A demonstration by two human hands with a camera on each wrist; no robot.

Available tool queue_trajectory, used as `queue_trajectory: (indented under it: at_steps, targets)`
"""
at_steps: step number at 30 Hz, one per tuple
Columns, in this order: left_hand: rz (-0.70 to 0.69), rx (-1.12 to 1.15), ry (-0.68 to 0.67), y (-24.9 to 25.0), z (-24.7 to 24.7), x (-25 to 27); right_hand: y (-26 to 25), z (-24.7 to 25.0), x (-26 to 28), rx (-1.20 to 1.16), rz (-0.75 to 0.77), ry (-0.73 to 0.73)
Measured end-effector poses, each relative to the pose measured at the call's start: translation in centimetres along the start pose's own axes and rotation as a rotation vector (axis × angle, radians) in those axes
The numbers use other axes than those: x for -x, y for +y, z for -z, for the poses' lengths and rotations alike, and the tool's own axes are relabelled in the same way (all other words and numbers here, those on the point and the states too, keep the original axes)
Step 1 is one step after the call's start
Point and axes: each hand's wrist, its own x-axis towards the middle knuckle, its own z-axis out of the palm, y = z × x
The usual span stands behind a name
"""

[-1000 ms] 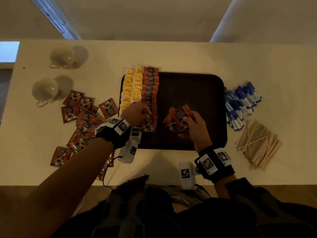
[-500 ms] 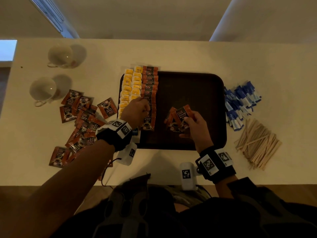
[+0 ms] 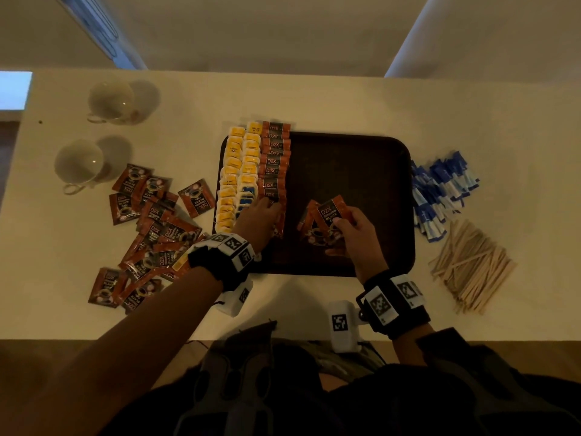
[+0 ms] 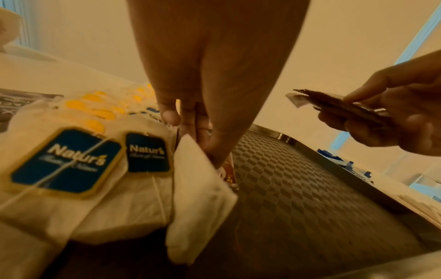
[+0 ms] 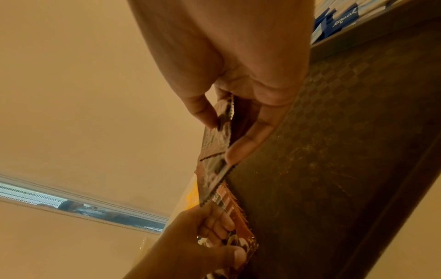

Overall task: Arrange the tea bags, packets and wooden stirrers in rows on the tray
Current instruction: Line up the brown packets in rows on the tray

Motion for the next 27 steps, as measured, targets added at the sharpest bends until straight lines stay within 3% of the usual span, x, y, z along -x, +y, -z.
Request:
queue_trajectory:
  at_steps: [4,9,14,20,27]
  targets:
    - [0.014,0.055,0.035,-0.2,-0.1,-0.1,0.1,0.2,0.1,0.0,-0.002,-0.008]
    - [-0.012,0.238,0.19,-0.5,0.3,0.5,0.1,0.0,0.1,0.001,0.0,-0.023]
    - [-0.055,-0.004,-0.081,-1.3,-0.8,1.8,0.1,-0.2,0.1,0.006,0.007,-0.034]
    - [-0.131,-0.089,-0.13,-1.2,-0.5,3.1,0.2,-0.1,0.2,0.003,0.023,-0.038]
    - [-0.033,-0.172,-0.14,0.1,-1.4,3.3,0.4,-0.1,0.4,0.0,0.023,-0.034]
